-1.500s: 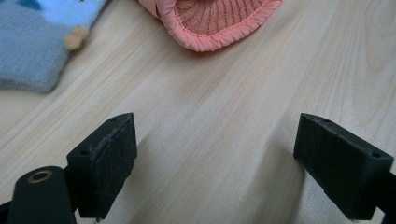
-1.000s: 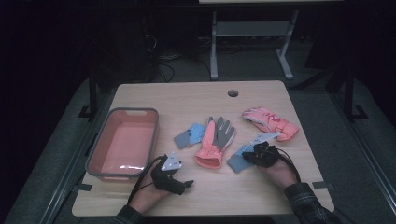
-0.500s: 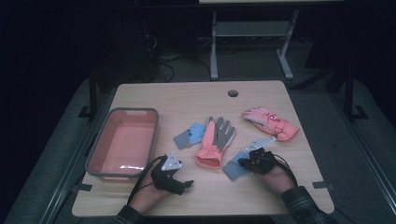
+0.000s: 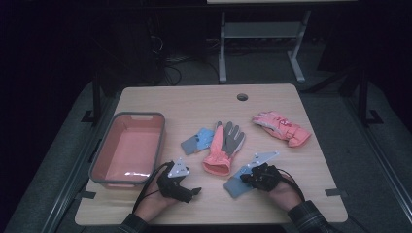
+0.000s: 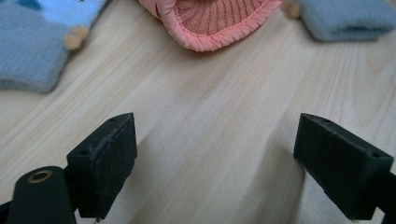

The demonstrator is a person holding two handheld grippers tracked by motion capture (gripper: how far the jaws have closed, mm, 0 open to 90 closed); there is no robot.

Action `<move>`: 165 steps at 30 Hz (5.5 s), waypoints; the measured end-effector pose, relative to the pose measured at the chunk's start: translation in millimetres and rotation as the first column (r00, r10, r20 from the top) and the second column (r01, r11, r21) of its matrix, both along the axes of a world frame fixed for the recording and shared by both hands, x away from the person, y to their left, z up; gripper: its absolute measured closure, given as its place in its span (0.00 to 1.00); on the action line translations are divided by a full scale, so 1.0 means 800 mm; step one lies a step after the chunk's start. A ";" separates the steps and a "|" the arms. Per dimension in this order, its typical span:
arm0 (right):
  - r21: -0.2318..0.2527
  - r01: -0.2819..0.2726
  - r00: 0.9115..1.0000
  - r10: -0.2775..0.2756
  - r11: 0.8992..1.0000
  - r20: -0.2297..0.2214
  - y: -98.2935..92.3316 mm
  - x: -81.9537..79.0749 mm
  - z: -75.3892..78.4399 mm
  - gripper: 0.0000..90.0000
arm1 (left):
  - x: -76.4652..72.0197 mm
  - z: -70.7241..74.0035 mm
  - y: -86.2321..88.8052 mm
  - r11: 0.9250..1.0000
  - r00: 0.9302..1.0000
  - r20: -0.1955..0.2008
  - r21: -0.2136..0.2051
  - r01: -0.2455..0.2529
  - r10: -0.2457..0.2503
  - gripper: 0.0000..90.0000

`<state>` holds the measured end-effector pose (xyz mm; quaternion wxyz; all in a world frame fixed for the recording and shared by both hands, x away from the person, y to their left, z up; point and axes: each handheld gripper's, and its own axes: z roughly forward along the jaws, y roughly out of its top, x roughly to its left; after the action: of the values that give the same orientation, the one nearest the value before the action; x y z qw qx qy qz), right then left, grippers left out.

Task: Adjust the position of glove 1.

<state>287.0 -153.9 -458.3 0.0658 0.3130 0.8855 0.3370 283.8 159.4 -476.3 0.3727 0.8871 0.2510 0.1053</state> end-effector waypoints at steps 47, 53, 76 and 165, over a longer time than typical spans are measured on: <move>0.046 0.134 0.984 -0.138 0.990 0.108 -0.096 0.003 -0.005 0.35 | 0.000 0.000 -0.002 1.000 1.000 -0.001 -0.004 -0.013 0.013 0.14; 0.078 0.175 0.979 -0.182 0.981 0.097 -0.113 0.013 -0.016 0.21 | 0.001 0.004 -0.006 0.999 0.999 -0.019 0.022 -0.030 0.030 0.15; 0.058 0.194 0.974 -0.199 0.979 0.112 -0.116 0.019 -0.030 0.14 | 0.036 0.069 -0.035 0.998 0.998 -0.036 -0.007 -0.055 0.055 0.16; 0.055 0.189 0.975 -0.194 0.980 0.109 -0.116 0.018 -0.030 0.14 | 0.133 0.066 -0.037 0.956 0.955 -0.046 0.018 -0.292 0.293 0.96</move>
<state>301.6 -246.5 -482.0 0.1415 0.3783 0.8384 0.3659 390.2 129.6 -423.2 0.3419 0.8446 0.3879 0.1392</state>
